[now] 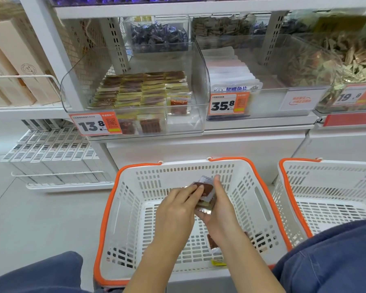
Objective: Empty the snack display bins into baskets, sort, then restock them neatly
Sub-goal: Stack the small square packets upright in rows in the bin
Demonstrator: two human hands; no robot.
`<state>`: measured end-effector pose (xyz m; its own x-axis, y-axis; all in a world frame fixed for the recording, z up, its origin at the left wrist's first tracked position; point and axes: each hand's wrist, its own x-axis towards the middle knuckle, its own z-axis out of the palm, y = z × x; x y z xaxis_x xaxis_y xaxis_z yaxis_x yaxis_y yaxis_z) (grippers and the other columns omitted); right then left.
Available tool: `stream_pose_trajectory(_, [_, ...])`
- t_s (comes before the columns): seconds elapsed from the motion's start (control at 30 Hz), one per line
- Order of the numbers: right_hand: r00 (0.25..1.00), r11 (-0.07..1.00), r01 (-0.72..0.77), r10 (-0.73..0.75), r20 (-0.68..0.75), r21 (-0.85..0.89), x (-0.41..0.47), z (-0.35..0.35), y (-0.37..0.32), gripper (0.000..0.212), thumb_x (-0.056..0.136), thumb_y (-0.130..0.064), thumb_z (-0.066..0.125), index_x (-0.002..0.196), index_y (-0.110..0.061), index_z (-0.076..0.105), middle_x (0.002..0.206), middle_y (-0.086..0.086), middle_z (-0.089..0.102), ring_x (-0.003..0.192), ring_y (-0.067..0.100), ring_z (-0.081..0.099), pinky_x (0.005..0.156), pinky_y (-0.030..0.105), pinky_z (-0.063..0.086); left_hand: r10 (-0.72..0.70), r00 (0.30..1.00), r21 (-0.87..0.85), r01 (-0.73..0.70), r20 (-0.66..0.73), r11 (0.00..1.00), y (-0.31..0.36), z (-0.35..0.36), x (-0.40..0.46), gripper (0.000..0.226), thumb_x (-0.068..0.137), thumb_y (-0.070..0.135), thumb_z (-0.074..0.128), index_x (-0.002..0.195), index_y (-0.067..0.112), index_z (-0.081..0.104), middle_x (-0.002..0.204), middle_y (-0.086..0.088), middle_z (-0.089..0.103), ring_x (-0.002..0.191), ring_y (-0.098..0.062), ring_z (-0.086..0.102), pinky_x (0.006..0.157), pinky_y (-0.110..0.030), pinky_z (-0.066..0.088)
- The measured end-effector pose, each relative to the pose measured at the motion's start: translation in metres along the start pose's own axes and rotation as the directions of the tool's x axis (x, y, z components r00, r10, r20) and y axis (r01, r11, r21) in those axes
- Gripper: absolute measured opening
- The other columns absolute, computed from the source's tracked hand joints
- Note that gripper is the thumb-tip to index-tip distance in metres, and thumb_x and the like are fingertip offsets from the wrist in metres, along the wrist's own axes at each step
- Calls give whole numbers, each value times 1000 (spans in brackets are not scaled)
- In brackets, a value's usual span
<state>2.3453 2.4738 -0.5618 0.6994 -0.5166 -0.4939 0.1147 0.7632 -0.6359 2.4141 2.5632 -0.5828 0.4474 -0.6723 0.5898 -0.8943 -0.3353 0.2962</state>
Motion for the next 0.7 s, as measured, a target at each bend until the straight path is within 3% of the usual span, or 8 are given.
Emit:
stream_pose_trajectory(0.13, [998,999,37,-36,-47,17,5,-6,-2,27,95,-20,55,113,-2,63,90,13,71,80,21,69,63,29,57,29,995,-101,-20,97,995,-8,1,-3,60,68,-6,76,123,16,67,118,2,69,100,-14,60,71,-28,59])
stream_pose_trajectory(0.23, [988,993,69,-55,-144,97,9,-10,-10,16,98,-14,50,106,-7,62,86,10,71,67,17,71,51,27,56,-138,985,-174,156,107,972,-14,-7,-5,59,66,-5,82,121,11,66,94,1,73,80,-16,69,63,-26,59])
stream_pose_trajectory(0.3, [984,992,102,-89,-154,77,8,-15,-13,21,99,-12,49,118,-10,58,93,8,69,65,15,72,49,26,55,-471,877,-343,471,90,812,-15,-20,3,45,81,-1,73,122,15,66,93,10,70,80,-4,64,67,-4,50])
stream_pose_trajectory(0.37, [987,993,112,-107,-117,36,7,-18,-9,29,99,-12,48,128,-12,54,101,8,68,72,17,73,52,28,57,-705,700,-539,640,116,547,-19,-28,11,38,89,6,67,124,21,65,111,7,68,98,-3,61,83,0,42])
stream_pose_trajectory(0.43, [993,995,100,-101,-68,-23,6,-18,-2,32,99,-12,48,131,-15,53,107,10,69,85,21,72,62,32,60,-779,598,-739,609,189,289,-24,-32,19,36,89,7,67,120,24,64,112,2,70,104,-12,65,94,-25,52])
stream_pose_trajectory(0.5, [997,994,83,-82,10,-68,4,-13,3,32,98,-11,49,129,-17,55,112,11,70,96,28,70,76,40,60,-797,549,-805,576,253,142,-21,-32,26,32,89,6,66,112,28,65,101,-1,72,101,-22,68,91,-45,55])
stream_pose_trajectory(0.63, [985,992,54,-34,171,-111,-2,2,4,31,91,-14,55,122,-15,60,107,14,71,94,33,69,72,42,59,-755,600,-684,668,265,291,-18,-24,22,28,89,9,66,109,28,67,100,5,69,99,-14,66,90,-44,55])
stream_pose_trajectory(0.7, [977,987,68,-37,208,-143,-3,2,0,39,85,-19,59,124,-14,59,113,18,69,100,38,67,77,45,56,-685,593,-672,712,422,203,-22,-26,21,28,89,9,67,112,26,65,112,3,67,97,-9,66,78,-27,58])
